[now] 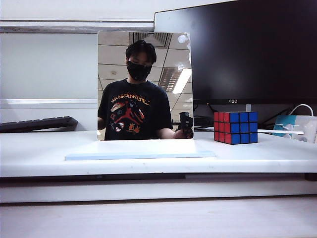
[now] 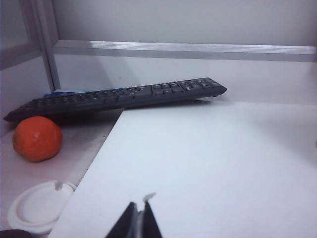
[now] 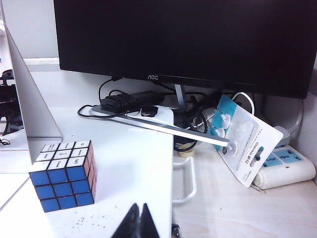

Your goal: Move the the Rubik's Cube near the mirror.

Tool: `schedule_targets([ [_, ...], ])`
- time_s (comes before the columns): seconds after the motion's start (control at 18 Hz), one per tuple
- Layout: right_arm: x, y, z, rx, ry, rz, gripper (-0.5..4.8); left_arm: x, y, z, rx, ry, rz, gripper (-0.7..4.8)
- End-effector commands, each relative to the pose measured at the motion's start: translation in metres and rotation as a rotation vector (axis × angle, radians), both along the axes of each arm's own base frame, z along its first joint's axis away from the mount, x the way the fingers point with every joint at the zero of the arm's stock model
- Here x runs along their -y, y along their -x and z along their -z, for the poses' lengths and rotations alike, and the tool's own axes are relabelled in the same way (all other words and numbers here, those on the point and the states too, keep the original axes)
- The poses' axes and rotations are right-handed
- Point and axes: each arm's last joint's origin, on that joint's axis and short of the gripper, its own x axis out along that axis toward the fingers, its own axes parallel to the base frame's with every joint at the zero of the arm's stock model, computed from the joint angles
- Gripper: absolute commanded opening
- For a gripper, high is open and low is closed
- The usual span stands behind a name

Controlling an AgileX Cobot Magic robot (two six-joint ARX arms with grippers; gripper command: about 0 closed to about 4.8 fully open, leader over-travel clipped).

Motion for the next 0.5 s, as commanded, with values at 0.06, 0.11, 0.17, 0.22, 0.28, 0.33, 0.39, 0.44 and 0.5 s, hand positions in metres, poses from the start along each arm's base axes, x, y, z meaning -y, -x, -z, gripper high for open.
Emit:
schedule_targets([
  [0.06,0.0,0.0,0.0,0.012,-0.003,-0.001,-0.01,0.0,0.0,-0.001,0.009,-0.004,0.001,0.22],
  [0.11,0.0,0.0,0.0,0.012,-0.003,-0.001,-0.01,0.0,0.0,-0.001,0.009,-0.004,0.001,0.22],
  [0.17,0.0,0.0,0.0,0.012,-0.003,-0.001,-0.01,0.0,0.0,-0.001,0.009,-0.004,0.001,0.22],
  [0.22,0.0,0.0,0.0,0.012,-0.003,-0.001,-0.01,0.0,0.0,-0.001,0.009,-0.004,0.001,0.22],
  [0.28,0.0,0.0,0.0,0.012,-0.003,-0.001,-0.01,0.0,0.0,-0.001,0.009,-0.004,0.002,0.22],
  [0.33,0.0,0.0,0.0,0.012,-0.003,-0.001,-0.01,0.001,0.0,-0.001,0.009,-0.004,0.008,0.22],
  [0.39,0.0,0.0,0.0,0.012,-0.004,-0.002,-0.01,0.003,0.0,-0.001,0.009,-0.004,0.021,0.22],
  [0.44,0.0,0.0,0.0,0.011,-0.009,-0.009,-0.01,0.008,0.0,-0.001,0.009,-0.002,0.057,0.22],
  [0.5,-0.001,0.0,0.0,0.003,-0.058,-0.022,-0.01,0.019,0.001,-0.001,0.01,-0.001,0.156,0.22],
])
